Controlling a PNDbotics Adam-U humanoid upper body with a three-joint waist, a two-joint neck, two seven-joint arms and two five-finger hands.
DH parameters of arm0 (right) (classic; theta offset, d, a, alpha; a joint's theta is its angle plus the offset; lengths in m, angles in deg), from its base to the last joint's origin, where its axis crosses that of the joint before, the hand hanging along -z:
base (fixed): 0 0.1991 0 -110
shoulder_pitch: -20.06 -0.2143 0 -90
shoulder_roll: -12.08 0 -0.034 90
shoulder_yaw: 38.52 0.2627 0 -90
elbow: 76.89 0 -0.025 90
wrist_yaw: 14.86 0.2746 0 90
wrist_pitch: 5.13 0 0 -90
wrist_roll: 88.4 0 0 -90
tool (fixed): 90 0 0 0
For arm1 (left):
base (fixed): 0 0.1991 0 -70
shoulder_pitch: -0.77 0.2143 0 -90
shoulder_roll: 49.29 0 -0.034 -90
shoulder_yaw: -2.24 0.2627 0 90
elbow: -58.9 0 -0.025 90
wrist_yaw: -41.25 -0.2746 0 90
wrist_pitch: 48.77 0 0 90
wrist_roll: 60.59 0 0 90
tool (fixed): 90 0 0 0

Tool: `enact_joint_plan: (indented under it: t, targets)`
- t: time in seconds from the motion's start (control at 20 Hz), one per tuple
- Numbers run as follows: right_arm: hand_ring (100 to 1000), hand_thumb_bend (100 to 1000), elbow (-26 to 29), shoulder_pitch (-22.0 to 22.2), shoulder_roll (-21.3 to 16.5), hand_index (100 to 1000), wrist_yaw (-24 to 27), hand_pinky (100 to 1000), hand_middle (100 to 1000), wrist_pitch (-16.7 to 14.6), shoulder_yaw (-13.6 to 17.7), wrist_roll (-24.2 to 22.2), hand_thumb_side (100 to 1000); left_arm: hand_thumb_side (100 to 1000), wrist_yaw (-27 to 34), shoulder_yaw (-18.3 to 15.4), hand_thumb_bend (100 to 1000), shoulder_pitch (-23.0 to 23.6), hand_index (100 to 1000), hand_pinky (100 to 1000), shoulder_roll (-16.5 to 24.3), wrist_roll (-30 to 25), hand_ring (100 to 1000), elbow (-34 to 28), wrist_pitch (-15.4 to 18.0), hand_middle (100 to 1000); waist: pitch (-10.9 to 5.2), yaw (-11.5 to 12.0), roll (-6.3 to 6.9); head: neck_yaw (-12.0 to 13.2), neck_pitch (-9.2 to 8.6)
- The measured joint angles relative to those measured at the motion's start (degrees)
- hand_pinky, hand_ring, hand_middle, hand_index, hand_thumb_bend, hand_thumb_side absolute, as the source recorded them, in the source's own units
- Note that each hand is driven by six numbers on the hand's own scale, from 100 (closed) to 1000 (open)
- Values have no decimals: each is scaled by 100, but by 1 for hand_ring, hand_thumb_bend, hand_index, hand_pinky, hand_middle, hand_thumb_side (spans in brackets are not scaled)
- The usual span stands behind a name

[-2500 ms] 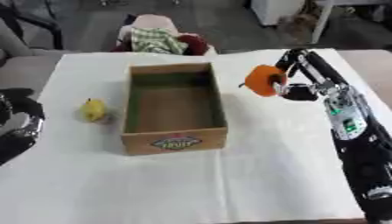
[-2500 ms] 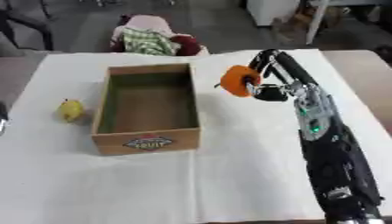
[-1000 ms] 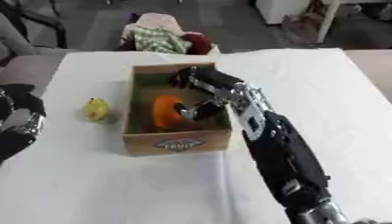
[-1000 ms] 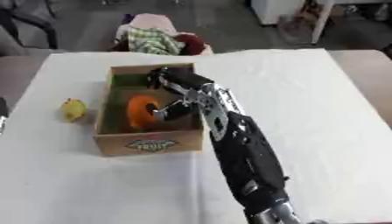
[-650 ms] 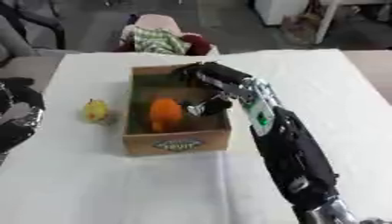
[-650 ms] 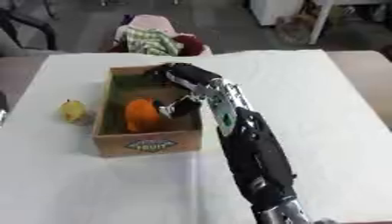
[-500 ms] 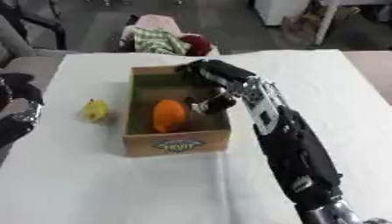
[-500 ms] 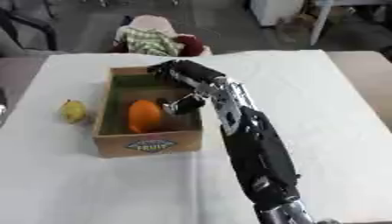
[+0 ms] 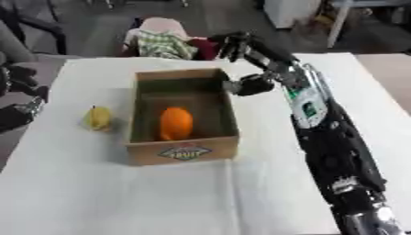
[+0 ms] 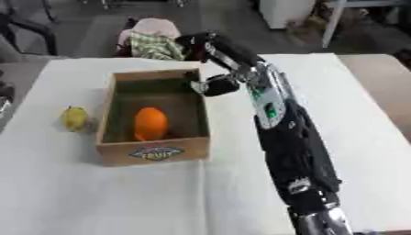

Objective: Pick up objects on the table and place them in the box.

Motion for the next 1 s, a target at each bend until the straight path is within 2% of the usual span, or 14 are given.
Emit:
enact_joint_plan:
  t: [0.1,0.2,0.45,0.7,1.0]
  targets:
    - [699,128,123,49,-62,937,159,597,709,61,15,-33,100,262,-408,175,445,-277,764,783,142,-239,625,329,176,604,-11,-67,3,29,4]
    - [698,125,227,84,-90,937,288,595,707,115,32,-77,100,305,-841,316,516,-476,776,775,222,-486,637,641,384,618,-13,-83,10,49,7]
    - [696,109,400,143,-104,937,485,592,705,220,35,-170,100,346,-1856,551,566,-841,791,766,226,-1075,645,1247,766,634,-31,-104,9,81,25]
    - [693,100,477,215,-109,937,600,589,702,282,39,-235,100,366,-2589,645,589,-1071,790,762,62,-1177,645,1653,831,635,-40,-145,14,119,54]
    - [691,100,514,260,-109,936,653,586,700,314,67,-291,100,376,-3093,763,594,-1266,788,753,-312,-1027,637,2071,829,628,-40,-210,14,147,55]
